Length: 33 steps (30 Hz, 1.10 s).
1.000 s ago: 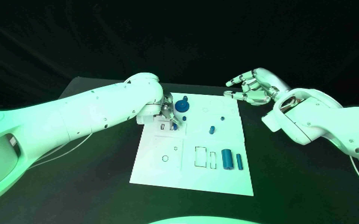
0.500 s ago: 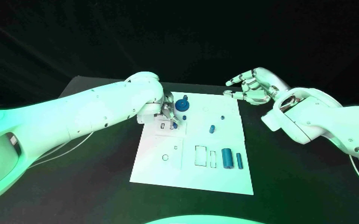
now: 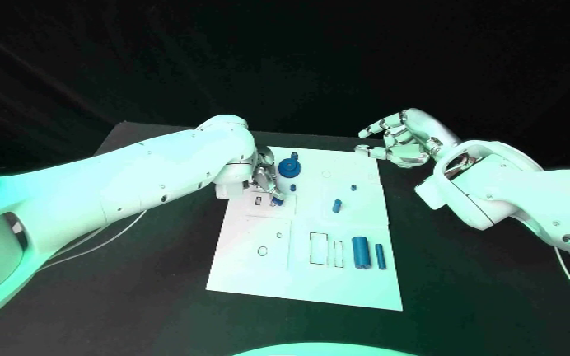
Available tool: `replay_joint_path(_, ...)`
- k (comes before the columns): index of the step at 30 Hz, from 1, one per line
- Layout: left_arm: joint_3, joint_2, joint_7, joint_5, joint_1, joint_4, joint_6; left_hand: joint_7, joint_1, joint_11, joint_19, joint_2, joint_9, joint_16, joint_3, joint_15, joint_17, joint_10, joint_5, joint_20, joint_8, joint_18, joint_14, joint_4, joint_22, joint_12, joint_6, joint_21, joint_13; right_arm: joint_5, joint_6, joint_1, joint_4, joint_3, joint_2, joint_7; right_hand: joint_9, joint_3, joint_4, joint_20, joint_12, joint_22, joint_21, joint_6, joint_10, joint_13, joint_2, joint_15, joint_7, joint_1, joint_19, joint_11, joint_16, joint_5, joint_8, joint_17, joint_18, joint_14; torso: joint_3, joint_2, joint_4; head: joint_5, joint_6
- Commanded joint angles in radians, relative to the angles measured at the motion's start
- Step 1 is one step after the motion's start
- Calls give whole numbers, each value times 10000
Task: Assemble the parts on the task board
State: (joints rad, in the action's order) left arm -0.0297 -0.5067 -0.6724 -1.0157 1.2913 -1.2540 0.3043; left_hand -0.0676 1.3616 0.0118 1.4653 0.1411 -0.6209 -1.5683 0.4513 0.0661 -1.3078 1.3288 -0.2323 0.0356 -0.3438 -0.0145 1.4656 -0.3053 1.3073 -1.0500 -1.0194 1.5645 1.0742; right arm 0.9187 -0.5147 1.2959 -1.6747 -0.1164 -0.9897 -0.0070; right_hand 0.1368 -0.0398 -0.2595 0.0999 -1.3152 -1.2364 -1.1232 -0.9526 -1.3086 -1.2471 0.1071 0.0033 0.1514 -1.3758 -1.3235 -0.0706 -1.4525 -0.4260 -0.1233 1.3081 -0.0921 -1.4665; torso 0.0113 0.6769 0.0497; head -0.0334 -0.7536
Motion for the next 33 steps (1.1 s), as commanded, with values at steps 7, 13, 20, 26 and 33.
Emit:
replay_joint_path(7, 3, -373, 63, 774, 2, -469, -1179, 15, -614, 0, 1049, 400, -455, -25, 2400, 31, -2630, 114, -920, -23, -222, 143, 1052, 2139, 2626, 65, -12, 59, -35, 105, 148, -11, 22, -4, -20, -8, 14, -30, 13, 12, 16, 7, 39, -61, 34, -19, -100, -99, -2, 22, 44, 30, 50, -68, -38, 178, -113, -451, -3, 1, 7, -3, -1)
replay_joint_path(13, -2, -574, -18, 691, -40, -771, -1719, 47, -851, 34, 1055, 512, -642, -25, 2605, 57, -2630, 151, -1333, -47, -337, 145, 1052, 2318, 2635, 105, -41, 62, -79, 105, 153, -13, 32, -6, -30, -3, 14, -31, 12, 11, 16, 1, 33, -62, 33, -19, -102, -100, -3, 22, 38, 31, 49, -72, -40, 183, -111, -453, 6, 2, 12, -5, -15)
replay_joint_path(20, -18, -740, -67, 114, -150, -1019, -2048, 94, -1099, 79, 1055, 627, -848, -25, 2766, 98, -2630, 204, -1759, -84, -473, 145, 1052, 2490, 2635, 161, -74, 62, -152, 104, 159, -18, 26, -9, -44, 6, 14, -31, 12, 11, 16, 1, 33, -62, 33, -19, -102, -100, -3, 22, 38, 31, 49, -72, -40, 183, -111, -453, 8, 7, 8, -18, -36)
replay_joint_path(26, -25, -816, -64, -415, -317, -1080, -2118, 114, -1171, 97, 1055, 647, -912, -25, 2810, 114, -2630, 157, -1855, -96, -520, 145, 1052, 2533, 2635, 360, -86, 62, -353, 103, 154, -22, 22, -10, -48, 16, 14, -31, 12, 11, 16, 1, 33, -62, 33, -19, -102, -100, -3, 22, 38, 31, 49, -72, -40, 183, -111, -453, 10, 11, -3, -39, -62)
replay_joint_path(33, -26, -853, -70, -755, -443, -1125, -2189, 134, -1252, 116, 1055, 684, -986, -25, 2852, 132, -2630, 171, -1975, -111, -576, 145, 1052, 2586, 2635, 435, -94, 62, -439, 105, 102, -25, 24, -10, -52, 38, 15, -35, 7, 9, 39, 31, 77, -67, 55, 11, -106, -101, -4, 29, 58, 32, 70, -76, -45, 145, -120, -445, 9, 15, -4, -55, -82)
